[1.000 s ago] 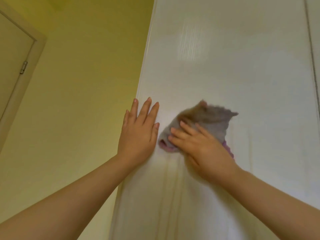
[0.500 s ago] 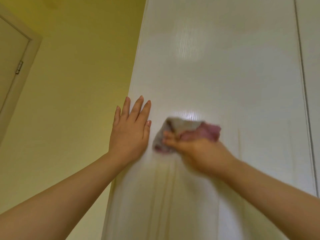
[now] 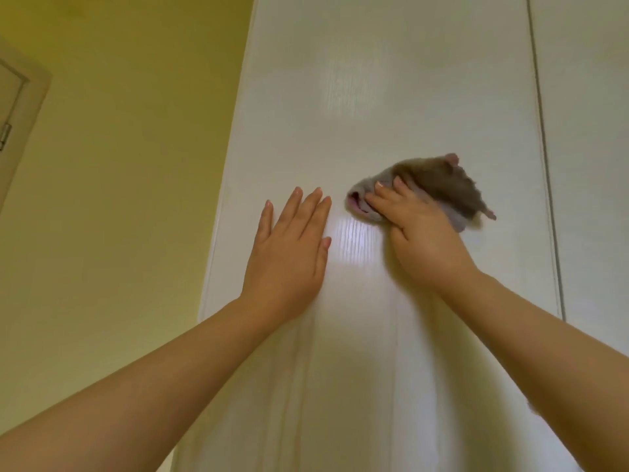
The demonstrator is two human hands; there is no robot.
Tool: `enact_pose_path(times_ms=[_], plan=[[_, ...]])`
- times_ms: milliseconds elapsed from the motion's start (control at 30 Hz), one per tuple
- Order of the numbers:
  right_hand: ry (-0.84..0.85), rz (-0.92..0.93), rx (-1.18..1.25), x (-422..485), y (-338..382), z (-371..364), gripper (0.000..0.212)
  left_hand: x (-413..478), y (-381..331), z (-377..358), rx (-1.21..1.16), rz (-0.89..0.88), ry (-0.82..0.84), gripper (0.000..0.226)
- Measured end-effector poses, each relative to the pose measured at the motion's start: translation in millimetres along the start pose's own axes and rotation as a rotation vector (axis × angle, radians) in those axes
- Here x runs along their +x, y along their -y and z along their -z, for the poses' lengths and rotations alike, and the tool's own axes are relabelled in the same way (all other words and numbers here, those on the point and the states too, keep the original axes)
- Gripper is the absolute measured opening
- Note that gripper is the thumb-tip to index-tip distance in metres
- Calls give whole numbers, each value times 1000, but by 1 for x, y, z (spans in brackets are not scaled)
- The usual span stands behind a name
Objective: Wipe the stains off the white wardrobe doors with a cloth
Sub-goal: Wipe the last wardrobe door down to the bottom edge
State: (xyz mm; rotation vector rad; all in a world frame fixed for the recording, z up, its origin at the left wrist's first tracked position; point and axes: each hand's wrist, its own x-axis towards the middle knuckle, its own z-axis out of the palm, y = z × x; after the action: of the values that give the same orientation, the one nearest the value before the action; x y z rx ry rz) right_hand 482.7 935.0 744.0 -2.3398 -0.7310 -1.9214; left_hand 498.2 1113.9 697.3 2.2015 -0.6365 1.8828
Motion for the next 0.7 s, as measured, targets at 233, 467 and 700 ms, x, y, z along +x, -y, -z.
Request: enact_pose_path(times_ms=[233, 467, 700], plan=[[69, 183, 48, -88, 0, -2, 54, 5, -25, -4, 4, 39, 57, 55], [14, -43, -50, -60, -15, -6, 56, 7, -43, -8, -20, 34, 53, 65], [-45, -129, 88, -79, -31, 16, 49, 1, -60, -30, 7, -75, 2, 55]])
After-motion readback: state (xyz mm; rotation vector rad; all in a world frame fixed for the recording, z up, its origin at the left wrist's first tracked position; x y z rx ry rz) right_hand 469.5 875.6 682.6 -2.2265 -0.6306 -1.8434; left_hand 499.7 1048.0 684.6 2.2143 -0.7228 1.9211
